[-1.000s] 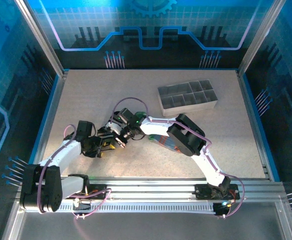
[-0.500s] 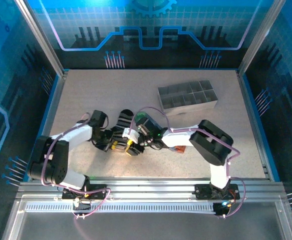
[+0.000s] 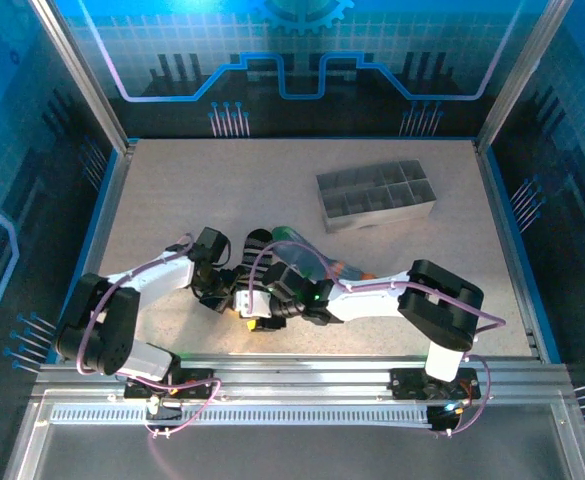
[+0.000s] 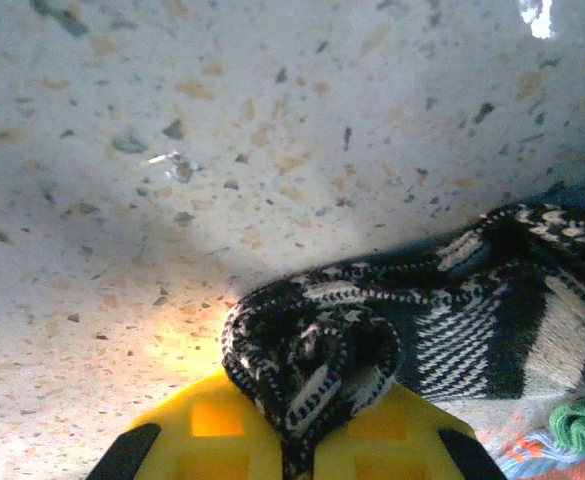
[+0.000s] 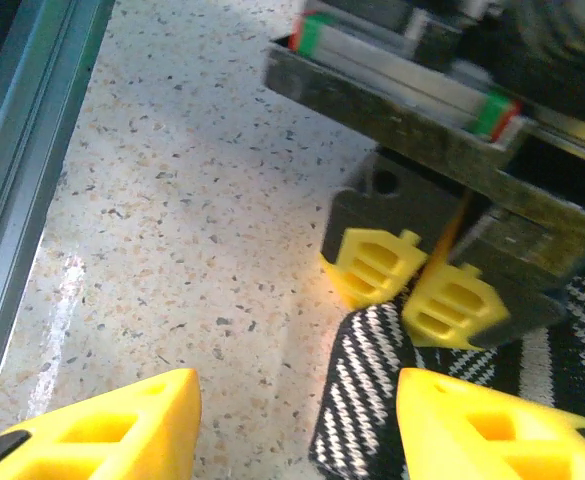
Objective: Roll the socks
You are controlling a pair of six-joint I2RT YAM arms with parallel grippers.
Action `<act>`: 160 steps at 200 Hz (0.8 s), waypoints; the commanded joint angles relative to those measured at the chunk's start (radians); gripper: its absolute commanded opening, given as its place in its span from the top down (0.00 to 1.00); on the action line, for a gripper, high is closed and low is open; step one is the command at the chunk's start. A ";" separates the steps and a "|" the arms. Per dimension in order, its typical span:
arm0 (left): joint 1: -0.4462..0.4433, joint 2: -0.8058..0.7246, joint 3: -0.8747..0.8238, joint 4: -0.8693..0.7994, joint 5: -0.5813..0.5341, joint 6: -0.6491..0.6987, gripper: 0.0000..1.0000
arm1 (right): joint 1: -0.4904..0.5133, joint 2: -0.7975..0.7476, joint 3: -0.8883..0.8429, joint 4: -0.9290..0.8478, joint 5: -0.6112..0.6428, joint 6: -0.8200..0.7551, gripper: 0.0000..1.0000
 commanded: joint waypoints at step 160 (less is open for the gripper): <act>0.042 0.051 -0.085 -0.243 -0.077 0.003 1.00 | 0.036 0.174 0.053 0.110 0.289 -0.185 0.67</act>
